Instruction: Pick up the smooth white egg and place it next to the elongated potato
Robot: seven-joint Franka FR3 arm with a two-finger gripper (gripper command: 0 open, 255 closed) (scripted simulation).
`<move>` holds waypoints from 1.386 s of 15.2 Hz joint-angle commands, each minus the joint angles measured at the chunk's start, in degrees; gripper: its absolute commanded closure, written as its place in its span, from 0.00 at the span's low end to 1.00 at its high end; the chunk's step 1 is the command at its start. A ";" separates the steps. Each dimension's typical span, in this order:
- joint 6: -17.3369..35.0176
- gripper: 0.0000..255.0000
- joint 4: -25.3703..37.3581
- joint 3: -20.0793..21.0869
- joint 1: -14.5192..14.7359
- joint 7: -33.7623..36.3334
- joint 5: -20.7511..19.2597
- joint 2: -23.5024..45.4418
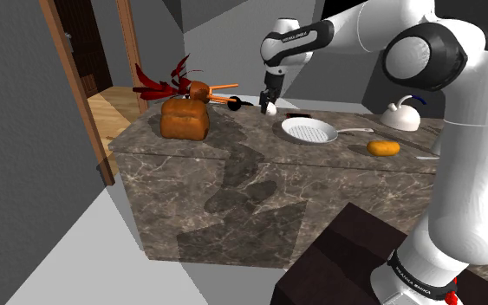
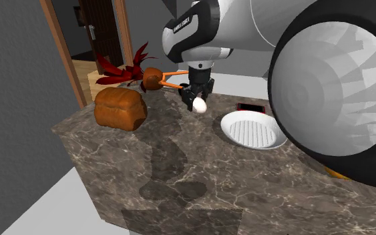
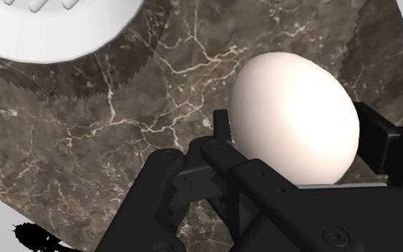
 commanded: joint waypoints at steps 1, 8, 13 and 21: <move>0.18 1.00 -1.68 -0.36 -0.50 -0.96 -0.10 -1.49; 3.30 1.00 -12.90 -3.13 -4.27 -8.08 -0.54 -9.56; 4.49 1.00 -18.46 -5.55 -7.25 -13.64 -0.84 -13.87; 5.09 1.00 -23.69 -10.10 -12.37 -23.45 -1.03 -18.27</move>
